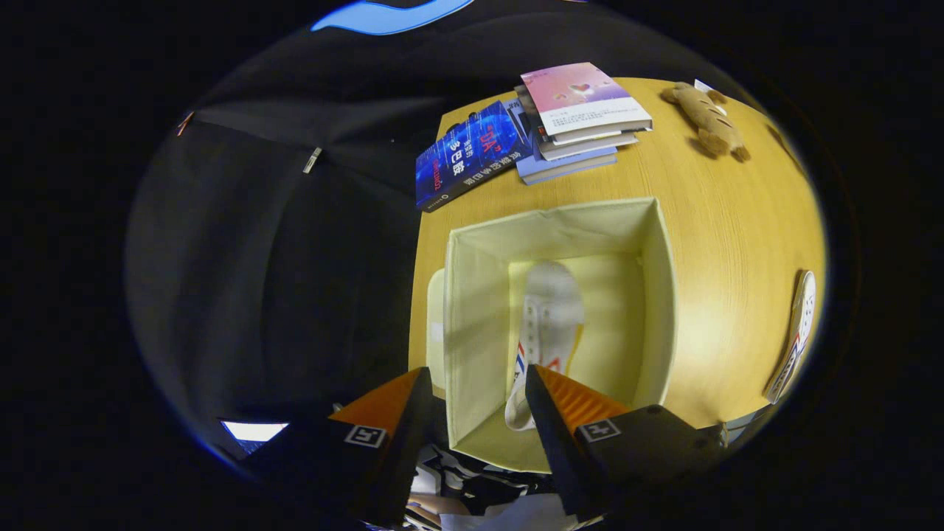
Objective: Open the storage box then place both shoes into the box .Put the left shoe in first, then the right shoe, with the right side of both shoes facing outward in a uniform manner.
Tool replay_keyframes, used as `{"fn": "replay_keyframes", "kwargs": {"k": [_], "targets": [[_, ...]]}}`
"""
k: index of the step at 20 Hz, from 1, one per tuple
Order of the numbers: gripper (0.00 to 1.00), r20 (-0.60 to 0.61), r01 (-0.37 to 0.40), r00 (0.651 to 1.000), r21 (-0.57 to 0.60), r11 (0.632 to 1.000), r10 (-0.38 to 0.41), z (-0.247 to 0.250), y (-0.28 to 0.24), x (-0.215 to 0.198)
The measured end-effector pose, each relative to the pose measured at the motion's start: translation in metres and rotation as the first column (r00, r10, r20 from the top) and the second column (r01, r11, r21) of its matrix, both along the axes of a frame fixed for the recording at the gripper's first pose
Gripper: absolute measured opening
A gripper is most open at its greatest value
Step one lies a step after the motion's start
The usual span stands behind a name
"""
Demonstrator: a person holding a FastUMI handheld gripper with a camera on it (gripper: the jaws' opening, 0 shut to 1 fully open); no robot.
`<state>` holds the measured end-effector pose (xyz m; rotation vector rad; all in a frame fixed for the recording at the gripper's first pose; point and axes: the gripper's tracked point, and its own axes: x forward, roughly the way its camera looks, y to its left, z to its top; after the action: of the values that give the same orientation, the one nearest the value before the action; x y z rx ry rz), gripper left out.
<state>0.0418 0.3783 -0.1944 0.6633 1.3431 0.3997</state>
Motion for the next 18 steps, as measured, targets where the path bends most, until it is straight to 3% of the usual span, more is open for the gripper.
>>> {"fn": "replay_keyframes", "kwargs": {"k": [2, 9, 13, 18], "targets": [[0.91, 0.001, 0.008, 1.000, 0.006, 1.000, -0.008, 0.003, -0.005, 0.001], [0.97, 0.008, 0.032, 0.999, 0.050, 0.998, -0.033, 0.018, -0.047, -0.011], [0.97, 0.012, 0.084, 0.996, 0.049, 0.995, -0.084, 0.023, -0.113, -0.029], [0.97, -0.018, 0.244, 0.969, -0.014, 0.970, -0.245, 0.002, -0.235, -0.056]]}}
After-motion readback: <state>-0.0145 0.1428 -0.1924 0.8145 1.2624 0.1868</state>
